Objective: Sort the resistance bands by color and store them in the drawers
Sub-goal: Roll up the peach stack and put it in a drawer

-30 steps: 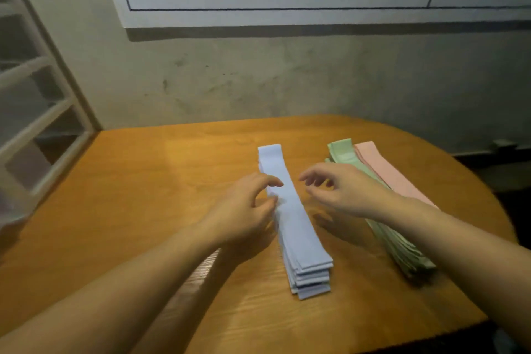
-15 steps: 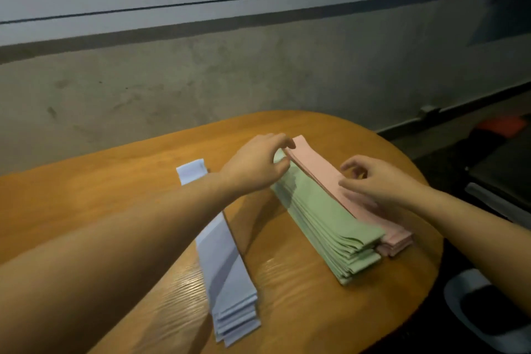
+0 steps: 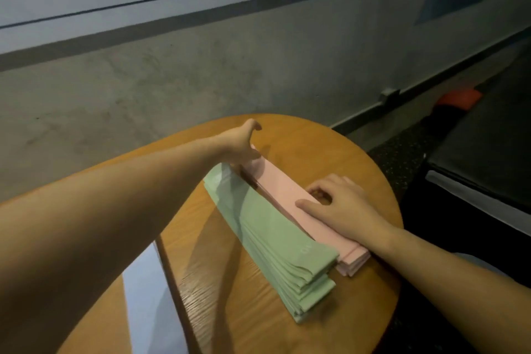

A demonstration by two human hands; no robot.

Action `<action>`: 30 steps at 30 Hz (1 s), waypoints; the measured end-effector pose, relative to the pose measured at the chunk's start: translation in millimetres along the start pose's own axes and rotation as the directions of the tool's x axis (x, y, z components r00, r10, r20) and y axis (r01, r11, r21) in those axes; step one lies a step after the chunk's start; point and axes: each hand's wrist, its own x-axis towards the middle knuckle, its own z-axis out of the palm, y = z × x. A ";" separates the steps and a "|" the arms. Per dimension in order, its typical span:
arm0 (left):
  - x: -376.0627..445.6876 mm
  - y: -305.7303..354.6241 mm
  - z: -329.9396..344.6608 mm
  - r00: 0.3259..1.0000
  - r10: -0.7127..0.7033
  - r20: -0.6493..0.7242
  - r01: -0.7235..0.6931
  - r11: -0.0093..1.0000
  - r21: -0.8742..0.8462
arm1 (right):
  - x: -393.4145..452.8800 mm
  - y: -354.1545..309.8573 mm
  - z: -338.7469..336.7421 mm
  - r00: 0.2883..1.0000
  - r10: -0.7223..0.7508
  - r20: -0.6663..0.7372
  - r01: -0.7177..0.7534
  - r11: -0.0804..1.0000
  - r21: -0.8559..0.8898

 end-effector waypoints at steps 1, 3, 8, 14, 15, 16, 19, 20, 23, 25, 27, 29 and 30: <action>5.9 1.9 1.2 0.999 -0.035 0.037 0.034 0.999 0.008 | 0.0 0.9 1.2 1.000 -0.007 -0.011 0.007 1.000 0.007; 16.1 4.8 2.5 0.988 -0.097 0.118 0.094 0.995 0.033 | 0.2 3.1 3.3 0.999 -0.019 -0.037 0.021 0.999 0.031; 28.3 9.1 -4.1 0.960 -0.184 0.212 0.187 0.982 0.002 | 1.3 7.3 6.0 0.999 -0.022 -0.048 0.023 0.999 0.035; 33.0 9.8 -2.6 0.942 -0.235 0.238 0.226 0.972 0.066 | 1.0 5.7 5.1 0.998 -0.024 -0.059 0.026 0.999 0.043; 32.2 9.7 -2.7 0.935 -0.238 0.262 0.222 0.971 0.090 | 0.7 5.7 5.0 0.998 -0.022 -0.057 0.025 0.999 0.043; 30.0 10.1 -2.3 0.931 -0.236 0.278 0.214 0.971 0.106 | 0.3 5.7 4.9 0.998 -0.022 -0.056 0.025 0.999 0.043; 27.4 9.8 -1.9 0.938 -0.218 0.269 0.196 0.975 0.105 | -1.2 4.2 4.1 0.999 -0.018 -0.050 0.020 0.999 0.045; 27.3 10.6 -1.9 0.947 -0.202 0.251 0.177 0.977 0.117 | -1.4 3.4 3.8 0.999 -0.019 -0.050 0.021 0.999 0.048; 25.4 12.1 -4.6 0.976 -0.096 0.196 0.062 0.983 0.171 | -1.4 2.9 3.0 0.997 -0.024 -0.069 0.028 0.998 0.062; 20.4 13.4 -8.8 0.987 -0.005 0.160 -0.023 0.984 0.175 | -2.2 1.6 2.0 0.996 -0.021 -0.088 0.029 0.996 0.083; 11.8 14.9 -13.4 0.989 0.097 0.112 -0.116 0.976 0.182 | -2.2 1.1 1.2 0.995 -0.008 -0.095 0.017 0.995 0.100; 0.8 16.5 -17.7 0.979 0.204 0.022 -0.205 0.966 0.155 | -1.4 1.1 1.3 0.996 0.003 -0.086 0.005 0.996 0.092; -7.0 17.5 -20.2 0.967 0.252 -0.026 -0.247 0.960 0.132 | -1.1 0.8 1.1 0.997 0.000 -0.081 0.007 0.996 0.084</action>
